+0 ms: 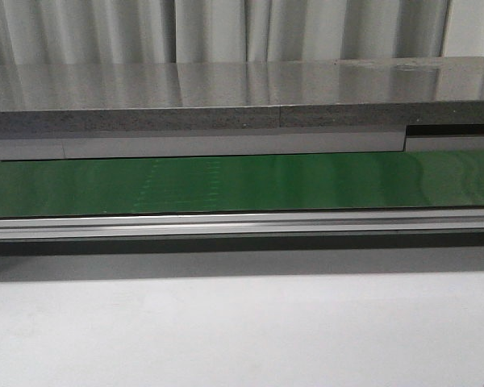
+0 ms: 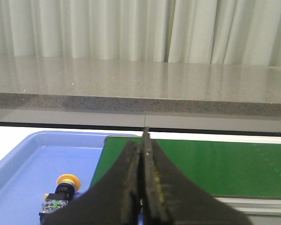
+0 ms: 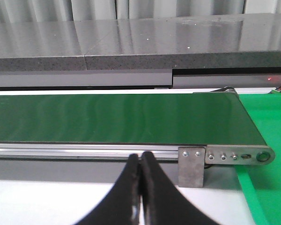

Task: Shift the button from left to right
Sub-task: 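Move the left gripper over the yellow-capped button in the blue tray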

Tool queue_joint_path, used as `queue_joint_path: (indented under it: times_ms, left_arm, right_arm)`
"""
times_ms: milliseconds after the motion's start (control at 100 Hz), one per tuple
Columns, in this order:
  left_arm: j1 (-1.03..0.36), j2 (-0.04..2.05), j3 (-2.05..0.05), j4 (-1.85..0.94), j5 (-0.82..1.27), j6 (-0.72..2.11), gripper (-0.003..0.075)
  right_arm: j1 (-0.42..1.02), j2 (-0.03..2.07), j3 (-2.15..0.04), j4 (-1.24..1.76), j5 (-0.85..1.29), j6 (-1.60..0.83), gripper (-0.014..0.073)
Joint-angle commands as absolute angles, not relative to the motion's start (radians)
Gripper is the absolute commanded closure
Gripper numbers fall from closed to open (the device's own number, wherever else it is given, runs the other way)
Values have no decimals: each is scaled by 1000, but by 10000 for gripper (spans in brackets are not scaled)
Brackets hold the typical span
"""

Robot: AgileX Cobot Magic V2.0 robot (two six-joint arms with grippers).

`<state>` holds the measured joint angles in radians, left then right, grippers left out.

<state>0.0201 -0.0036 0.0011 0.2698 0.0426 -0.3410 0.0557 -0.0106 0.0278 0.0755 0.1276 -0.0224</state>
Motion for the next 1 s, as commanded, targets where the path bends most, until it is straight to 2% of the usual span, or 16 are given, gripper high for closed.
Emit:
queue_joint_path:
  times_ms: [0,530,730,990]
  left_arm:
    - [12,-33,48,269,-31,-351,741]
    - [12,-33,19,271,-77,-351,741]
    - [12,43,-137,260,155,-351,741]
    - [12,314,-434,238,411,-351,741]
  right_arm:
    - [58,-30,11,68,41,-22,662]
    - [58,-30,11,68,41,-22,662]
    - [58,-30,11,68,41,-22,662]
    - [58,-30,11,68,41,-22,662]
